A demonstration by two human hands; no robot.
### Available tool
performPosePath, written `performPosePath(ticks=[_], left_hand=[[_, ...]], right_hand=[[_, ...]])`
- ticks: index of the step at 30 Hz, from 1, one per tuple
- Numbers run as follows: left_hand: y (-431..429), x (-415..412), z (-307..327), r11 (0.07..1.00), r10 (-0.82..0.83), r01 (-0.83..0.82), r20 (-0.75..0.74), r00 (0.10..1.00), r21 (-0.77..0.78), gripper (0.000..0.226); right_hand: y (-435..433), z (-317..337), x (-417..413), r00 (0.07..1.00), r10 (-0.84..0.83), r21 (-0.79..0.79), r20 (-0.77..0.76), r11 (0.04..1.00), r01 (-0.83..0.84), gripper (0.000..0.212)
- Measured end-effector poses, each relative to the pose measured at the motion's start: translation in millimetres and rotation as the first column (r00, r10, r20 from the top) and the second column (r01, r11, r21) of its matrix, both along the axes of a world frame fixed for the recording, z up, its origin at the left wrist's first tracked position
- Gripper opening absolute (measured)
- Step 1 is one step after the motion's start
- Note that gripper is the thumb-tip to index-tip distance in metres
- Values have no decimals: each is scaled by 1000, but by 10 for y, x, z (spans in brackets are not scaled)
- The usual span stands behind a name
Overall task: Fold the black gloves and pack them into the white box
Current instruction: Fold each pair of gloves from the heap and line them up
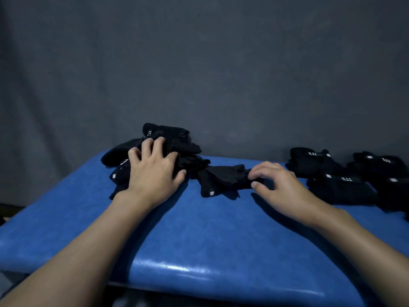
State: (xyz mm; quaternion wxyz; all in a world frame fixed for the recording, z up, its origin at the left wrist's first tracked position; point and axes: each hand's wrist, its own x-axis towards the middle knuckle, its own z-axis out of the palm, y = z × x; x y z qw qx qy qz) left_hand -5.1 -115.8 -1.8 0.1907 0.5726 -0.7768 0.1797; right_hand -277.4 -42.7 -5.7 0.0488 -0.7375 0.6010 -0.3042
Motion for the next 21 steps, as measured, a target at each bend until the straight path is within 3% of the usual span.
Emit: performPosePath(ticks=[5, 7, 11, 13, 15, 21], left_hand=[[147, -261, 80, 970, -175, 176, 18, 984, -170, 41], [195, -353, 69, 952, -283, 287, 52, 958, -109, 43], [208, -408, -83, 897, -441, 439, 19, 897, 60, 51], [221, -406, -110, 881, -463, 463, -23, 886, 97, 50], [237, -395, -101, 865, -486, 492, -78, 870, 100, 46], [291, -401, -108, 794, -574, 602, -222, 788, 85, 40]], right_hand=[[45, 16, -13, 995, -21, 1, 94, 1000, 21, 16], [42, 45, 51, 992, 17, 15, 127, 1000, -19, 29], [-17, 4, 142, 995, 98, 38, -9, 995, -97, 45], [-56, -52, 158, 994, 112, 33, -1, 993, -112, 35], [-103, -63, 167, 992, 120, -2, 48, 993, -120, 10], [-123, -17, 63, 970, -4, -19, 241, 1000, 8, 27]])
